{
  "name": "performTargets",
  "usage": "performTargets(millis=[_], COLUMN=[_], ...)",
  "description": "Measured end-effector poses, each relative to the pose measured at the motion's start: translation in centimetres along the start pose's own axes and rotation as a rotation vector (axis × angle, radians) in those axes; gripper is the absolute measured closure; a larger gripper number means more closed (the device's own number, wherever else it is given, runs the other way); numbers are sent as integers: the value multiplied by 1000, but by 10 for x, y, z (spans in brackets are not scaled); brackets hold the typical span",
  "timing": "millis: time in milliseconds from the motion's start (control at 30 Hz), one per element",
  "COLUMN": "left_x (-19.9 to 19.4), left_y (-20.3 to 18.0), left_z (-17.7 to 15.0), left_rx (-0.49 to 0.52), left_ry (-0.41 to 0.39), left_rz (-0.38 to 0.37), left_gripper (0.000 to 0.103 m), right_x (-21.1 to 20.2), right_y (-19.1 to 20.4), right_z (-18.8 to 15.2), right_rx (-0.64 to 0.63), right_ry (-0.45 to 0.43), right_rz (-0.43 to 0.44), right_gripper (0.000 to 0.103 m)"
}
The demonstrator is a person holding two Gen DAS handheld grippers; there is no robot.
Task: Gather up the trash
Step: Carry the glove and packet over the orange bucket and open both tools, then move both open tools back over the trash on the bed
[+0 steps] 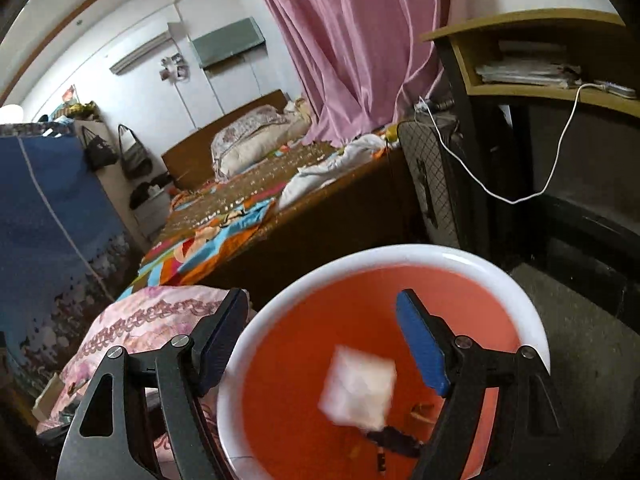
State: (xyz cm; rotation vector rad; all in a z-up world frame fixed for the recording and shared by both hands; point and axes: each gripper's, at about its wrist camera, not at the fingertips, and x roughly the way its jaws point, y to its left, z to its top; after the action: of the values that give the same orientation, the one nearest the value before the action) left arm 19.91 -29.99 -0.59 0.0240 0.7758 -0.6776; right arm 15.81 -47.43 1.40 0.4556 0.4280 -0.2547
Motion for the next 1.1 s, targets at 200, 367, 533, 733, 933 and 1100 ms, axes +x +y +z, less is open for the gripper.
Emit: performTargets(millis=[200,367,533,733,933,1100], left_x=[-10,-30,-51,-90,-131,-162], left_y=[14,35,58,88,122,152], left_z=[0,1,4,3,-2,-11], left_rx=[-58,-119,-152,-177,-242,-275], left_ry=[-31,-86,-121,-228,-377,-497], left_rz=[32,84,134,224,303,401], left_gripper=[82,72,68,56,19,12], right_x=[-1,-9,-13,-24,-39,-44], right_y=[4,20,45,78,117,148], right_z=[1,3,1,-1,-8,-19], right_rx=[-28,-86,-126,-165,-219,-276], right_ry=[-13,-62,-94,-173,-288,-331], right_rz=[-10,1,55,118,205,268], right_gripper=[26,22,16,6,0,0])
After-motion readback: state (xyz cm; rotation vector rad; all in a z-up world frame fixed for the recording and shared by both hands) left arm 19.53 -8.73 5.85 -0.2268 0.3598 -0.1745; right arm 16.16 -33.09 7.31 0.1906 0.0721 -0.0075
